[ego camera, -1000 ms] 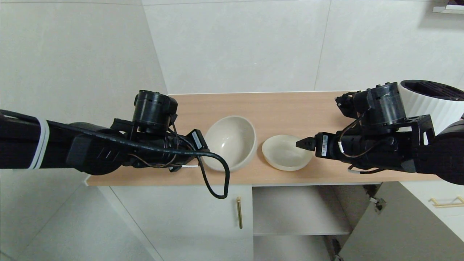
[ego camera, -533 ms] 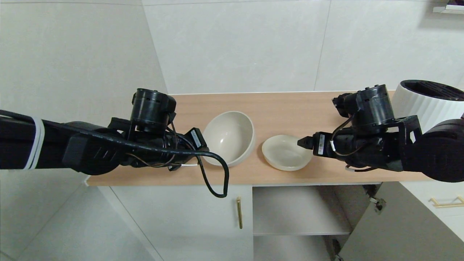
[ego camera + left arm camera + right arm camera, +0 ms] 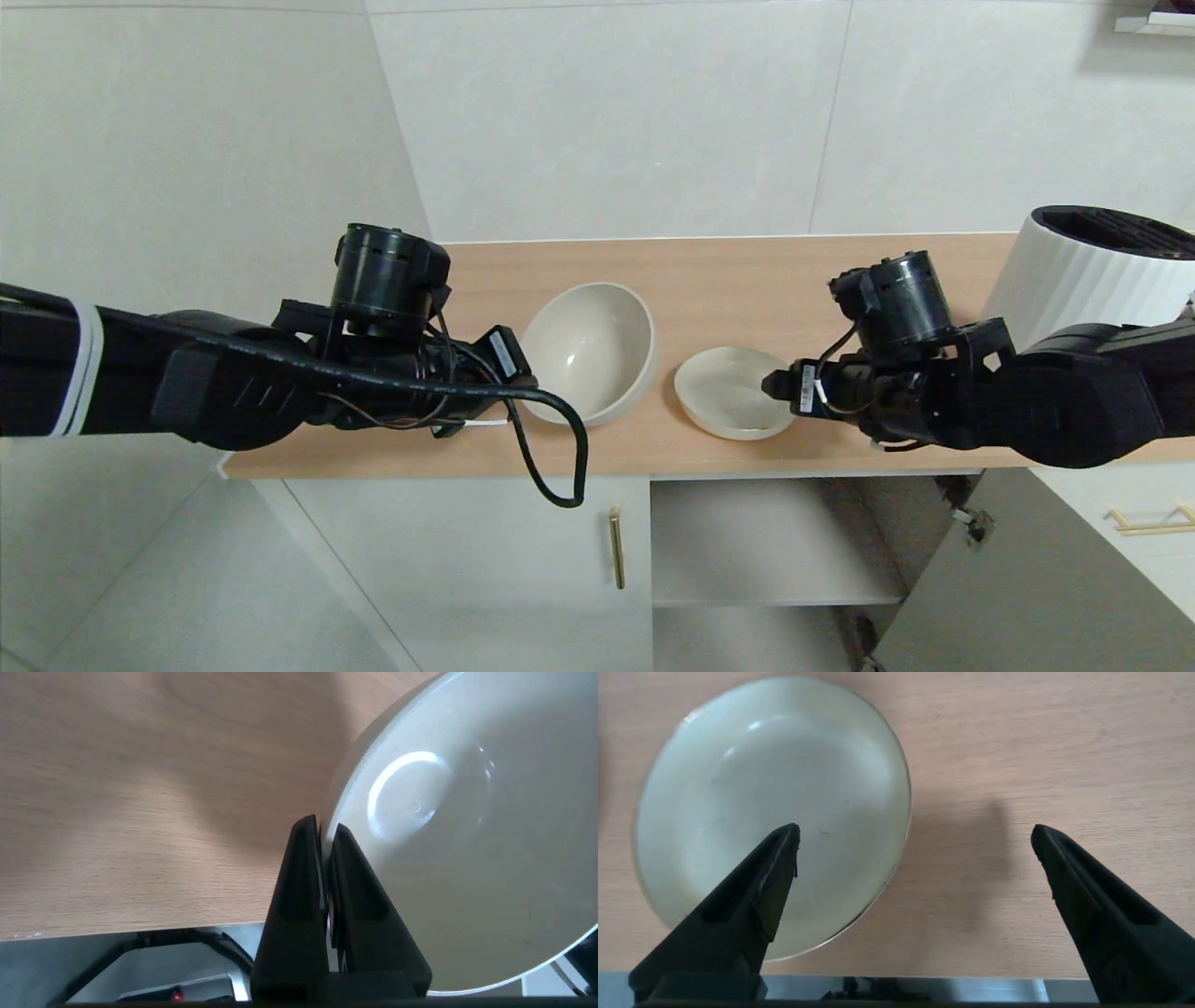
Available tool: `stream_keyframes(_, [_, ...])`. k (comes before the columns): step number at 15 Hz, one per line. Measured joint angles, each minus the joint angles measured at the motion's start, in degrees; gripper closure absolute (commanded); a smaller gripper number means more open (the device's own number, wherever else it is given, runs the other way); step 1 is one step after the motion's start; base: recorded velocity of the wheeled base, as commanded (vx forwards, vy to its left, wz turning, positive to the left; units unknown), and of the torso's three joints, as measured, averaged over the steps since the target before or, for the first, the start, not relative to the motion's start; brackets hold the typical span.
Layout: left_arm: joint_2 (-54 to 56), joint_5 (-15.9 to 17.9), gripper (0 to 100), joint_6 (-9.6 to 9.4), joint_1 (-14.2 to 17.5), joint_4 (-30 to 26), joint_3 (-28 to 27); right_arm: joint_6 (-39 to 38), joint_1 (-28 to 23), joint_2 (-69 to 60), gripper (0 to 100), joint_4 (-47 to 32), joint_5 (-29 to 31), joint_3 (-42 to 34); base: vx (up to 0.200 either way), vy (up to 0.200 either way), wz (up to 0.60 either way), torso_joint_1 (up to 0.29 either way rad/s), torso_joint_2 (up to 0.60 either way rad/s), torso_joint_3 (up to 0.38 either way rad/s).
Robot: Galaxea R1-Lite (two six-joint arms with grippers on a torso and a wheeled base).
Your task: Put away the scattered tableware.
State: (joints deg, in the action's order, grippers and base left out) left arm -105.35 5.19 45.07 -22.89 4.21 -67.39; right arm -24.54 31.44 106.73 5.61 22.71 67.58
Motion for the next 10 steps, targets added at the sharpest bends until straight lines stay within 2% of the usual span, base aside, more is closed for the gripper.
stream_keyframes(8, [0.17, -0.09, 100, 0.00, 0.05, 0.00, -0.02, 0.11, -0.10, 1.56, 0, 0.05, 0.60, -0.02, 0.000, 0.000, 0.00, 0.000, 0.00, 0.000])
stream_keyframes(9, [0.20, -0.09, 100, 0.00, 0.05, 0.00, -0.02, 0.11, -0.10, 1.62, 100, 0.05, 0.60, -0.02, 0.000, 0.000, 0.00, 0.000, 0.00, 0.000])
stream_keyframes(10, [0.20, -0.09, 100, 0.00, 0.05, 0.00, -0.02, 0.10, -0.13, 1.67, 100, 0.07, 0.60, -0.02, 0.000, 0.000, 0.00, 0.000, 0.00, 0.000])
